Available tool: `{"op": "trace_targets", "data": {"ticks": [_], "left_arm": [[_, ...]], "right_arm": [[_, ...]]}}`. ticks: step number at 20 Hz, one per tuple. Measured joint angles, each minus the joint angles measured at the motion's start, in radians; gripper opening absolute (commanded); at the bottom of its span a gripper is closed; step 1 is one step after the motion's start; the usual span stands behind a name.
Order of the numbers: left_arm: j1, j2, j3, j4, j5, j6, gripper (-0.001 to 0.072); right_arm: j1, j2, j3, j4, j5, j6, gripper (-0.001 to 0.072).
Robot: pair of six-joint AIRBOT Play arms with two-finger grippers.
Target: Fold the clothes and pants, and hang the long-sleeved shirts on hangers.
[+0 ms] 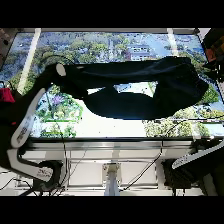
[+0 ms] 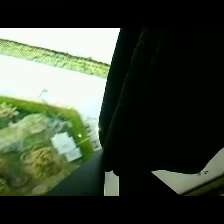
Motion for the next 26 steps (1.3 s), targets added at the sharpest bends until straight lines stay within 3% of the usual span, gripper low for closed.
{"op": "trace_targets", "data": {"ticks": [5,14,20,25,26], "left_arm": [[0.047,0.139,-0.047,0.167,-0.056,-0.175,0.0023],[0.065,0.198,-0.294,0.219,-0.021,-0.353,0.0023],[0.066,0.211,-0.385,0.222,0.033,-0.407,0.0023],[0.066,0.23,-0.399,0.222,0.048,-0.414,0.0023],[0.066,0.233,-0.4,0.222,0.049,-0.415,0.0024]], "right_arm": [[-0.065,-0.029,-0.002,-0.14,0.03,0.081,0.0448],[-0.127,-0.161,-0.031,-0.164,0.098,0.153,0.0448],[-0.127,-0.2,-0.034,-0.162,-0.002,0.163,0.0444],[-0.124,-0.251,-0.035,-0.071,-0.036,0.156,0.0441],[-0.12,-0.259,-0.034,-0.05,-0.045,0.153,0.0413]]}}
